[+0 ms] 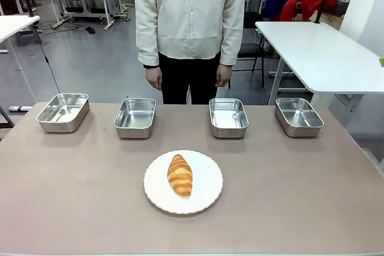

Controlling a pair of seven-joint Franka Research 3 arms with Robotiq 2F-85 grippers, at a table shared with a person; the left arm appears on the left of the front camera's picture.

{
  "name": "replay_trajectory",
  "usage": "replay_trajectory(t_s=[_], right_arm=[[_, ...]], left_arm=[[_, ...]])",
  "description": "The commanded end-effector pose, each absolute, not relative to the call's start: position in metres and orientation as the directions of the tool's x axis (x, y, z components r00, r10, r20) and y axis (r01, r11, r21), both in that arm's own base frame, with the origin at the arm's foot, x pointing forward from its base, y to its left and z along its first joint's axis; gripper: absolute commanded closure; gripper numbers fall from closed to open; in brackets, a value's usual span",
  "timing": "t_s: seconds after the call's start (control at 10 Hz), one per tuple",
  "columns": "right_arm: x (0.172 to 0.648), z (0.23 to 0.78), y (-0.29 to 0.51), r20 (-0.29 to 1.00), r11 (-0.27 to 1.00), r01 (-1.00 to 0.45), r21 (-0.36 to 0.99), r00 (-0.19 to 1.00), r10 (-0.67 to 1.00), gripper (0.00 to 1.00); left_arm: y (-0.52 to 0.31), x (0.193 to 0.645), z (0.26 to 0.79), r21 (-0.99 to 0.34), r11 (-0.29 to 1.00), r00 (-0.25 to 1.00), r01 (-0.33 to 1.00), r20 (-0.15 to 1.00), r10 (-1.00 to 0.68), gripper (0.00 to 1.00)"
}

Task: Place the bread in the container.
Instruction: Place the Butter Roll into the Airtight Container indicated by the human.

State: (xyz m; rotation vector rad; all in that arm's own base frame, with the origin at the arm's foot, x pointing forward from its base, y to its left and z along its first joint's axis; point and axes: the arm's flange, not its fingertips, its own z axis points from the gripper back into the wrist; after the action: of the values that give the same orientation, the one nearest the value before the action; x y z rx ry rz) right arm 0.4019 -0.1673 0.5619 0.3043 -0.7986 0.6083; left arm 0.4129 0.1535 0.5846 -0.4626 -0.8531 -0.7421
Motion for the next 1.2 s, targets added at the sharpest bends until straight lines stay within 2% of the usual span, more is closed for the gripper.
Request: replay_trajectory(t_s=[0.0, 1.1], right_arm=[[0.4031, 0.5616, -0.1676, 0.760, 0.784, -0.619, 0.033, 0.525, 0.383, 0.00], [0.4031, 0.5616, -0.1676, 0.760, 0.784, -0.619, 0.033, 0.525, 0.383, 0.00]], left_arm=[[0.1553, 0.4107, 0.5852, -0.074, 0.650, 0.420, 0.756, 0.818, -0.395, 0.00], [0.1553, 0.4107, 0.5852, -0.074, 0.650, 0.420, 0.756, 0.818, -0.395, 0.00]])
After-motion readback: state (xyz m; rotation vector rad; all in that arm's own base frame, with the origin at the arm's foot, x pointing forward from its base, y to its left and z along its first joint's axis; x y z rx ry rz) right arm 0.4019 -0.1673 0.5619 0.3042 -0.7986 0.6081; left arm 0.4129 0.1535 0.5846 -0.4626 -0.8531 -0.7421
